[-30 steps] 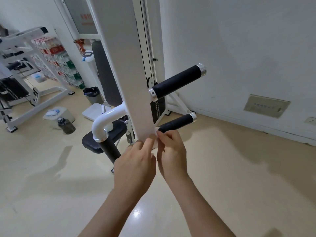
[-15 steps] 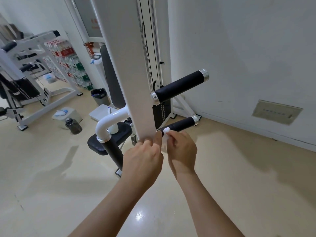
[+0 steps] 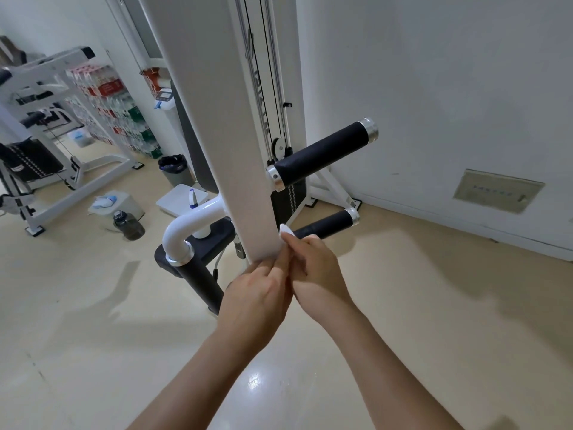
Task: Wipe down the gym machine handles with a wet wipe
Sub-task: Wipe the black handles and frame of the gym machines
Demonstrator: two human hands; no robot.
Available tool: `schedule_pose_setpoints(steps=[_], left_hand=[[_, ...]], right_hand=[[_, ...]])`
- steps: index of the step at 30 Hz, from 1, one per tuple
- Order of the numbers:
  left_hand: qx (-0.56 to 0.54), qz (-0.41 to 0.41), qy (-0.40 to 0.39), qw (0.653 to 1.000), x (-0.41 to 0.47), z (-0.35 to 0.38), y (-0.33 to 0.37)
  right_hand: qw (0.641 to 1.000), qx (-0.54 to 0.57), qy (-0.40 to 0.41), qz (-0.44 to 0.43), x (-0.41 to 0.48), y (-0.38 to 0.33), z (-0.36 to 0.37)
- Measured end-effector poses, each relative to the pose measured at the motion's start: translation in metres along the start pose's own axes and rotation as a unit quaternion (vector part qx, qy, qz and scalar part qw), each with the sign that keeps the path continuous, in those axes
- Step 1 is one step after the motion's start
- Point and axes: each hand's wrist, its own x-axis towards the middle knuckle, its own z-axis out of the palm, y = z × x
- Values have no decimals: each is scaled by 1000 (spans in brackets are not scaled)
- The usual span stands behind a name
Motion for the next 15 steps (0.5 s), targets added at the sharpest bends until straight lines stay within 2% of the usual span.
schedule_pose_setpoints(steps=[2,4,8,10,12,13,15], left_hand=[[2,-16,-21,1000,3,-2,3],[23,-19,-36,999,4,-5,7],[51,-18,-48,997,3,-6,5],[66,-26,-60,996,4,-9,5],[82,-8,-52,995,3,-5,9],[73,-4,-47,996,0,0,10],[89,-27,-65,993,3,1,14]], right_hand=[[994,-88,62,-16,4,-1,1],[985,-130,109,-17,6,-3,3],[995,-24,77,53,8,-10,2],[996,-32,67,55,9,-10,-2],[986,-124,105,21,12,-2,-8],[979,-180,98,-5,12,3,-7],[983,-153,97,13,15,1,-5]])
